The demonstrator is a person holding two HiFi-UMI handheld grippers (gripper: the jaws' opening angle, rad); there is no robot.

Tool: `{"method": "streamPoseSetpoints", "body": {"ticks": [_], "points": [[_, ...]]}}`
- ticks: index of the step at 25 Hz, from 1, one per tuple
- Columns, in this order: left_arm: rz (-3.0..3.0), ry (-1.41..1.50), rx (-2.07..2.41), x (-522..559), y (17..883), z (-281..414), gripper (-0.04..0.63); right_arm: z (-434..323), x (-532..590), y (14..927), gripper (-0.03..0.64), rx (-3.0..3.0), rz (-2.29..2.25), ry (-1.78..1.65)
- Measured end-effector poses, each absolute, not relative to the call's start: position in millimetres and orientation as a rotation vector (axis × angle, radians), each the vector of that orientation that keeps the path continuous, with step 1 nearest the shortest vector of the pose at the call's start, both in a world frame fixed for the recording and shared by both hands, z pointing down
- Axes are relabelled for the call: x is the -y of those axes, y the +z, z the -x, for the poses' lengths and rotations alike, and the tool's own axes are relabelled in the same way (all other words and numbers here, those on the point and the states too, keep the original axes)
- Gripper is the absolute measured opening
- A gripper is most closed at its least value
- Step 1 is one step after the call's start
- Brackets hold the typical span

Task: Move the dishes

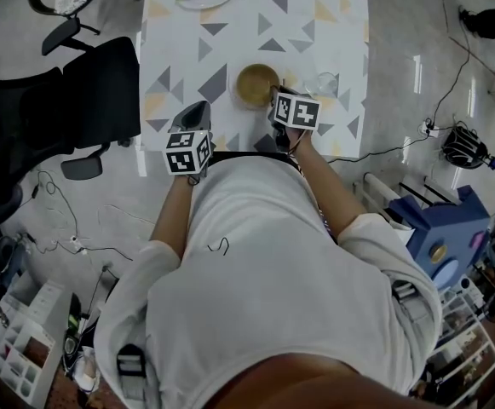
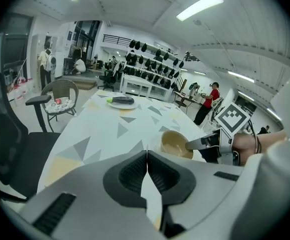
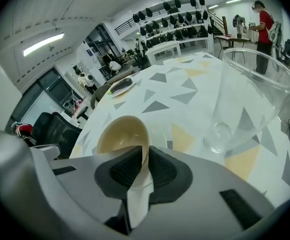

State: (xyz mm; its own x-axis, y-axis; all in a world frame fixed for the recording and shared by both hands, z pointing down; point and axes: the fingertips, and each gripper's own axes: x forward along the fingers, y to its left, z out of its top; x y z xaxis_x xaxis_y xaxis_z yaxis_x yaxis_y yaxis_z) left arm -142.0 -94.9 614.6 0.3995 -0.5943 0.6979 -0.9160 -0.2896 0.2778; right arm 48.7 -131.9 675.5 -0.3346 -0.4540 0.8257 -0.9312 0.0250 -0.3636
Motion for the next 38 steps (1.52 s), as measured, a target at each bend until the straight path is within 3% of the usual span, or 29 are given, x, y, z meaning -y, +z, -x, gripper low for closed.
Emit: {"method": "streamPoseSetpoints", "body": {"ticks": [4, 21, 38], "points": [[-2.009, 0.631, 1.292, 96, 613, 140, 0.021, -50, 134, 672, 0.014, 1.823, -1.409, 1.261], [-1.978, 0.568, 1.352, 99, 608, 139, 0.021, -28, 156, 630, 0.021, 1.991, -1.322, 1.203], [-1.773, 0.462, 1.576, 59, 608, 209, 0.021, 83, 207, 602, 0.025, 2.173, -1.072, 1.127]]}}
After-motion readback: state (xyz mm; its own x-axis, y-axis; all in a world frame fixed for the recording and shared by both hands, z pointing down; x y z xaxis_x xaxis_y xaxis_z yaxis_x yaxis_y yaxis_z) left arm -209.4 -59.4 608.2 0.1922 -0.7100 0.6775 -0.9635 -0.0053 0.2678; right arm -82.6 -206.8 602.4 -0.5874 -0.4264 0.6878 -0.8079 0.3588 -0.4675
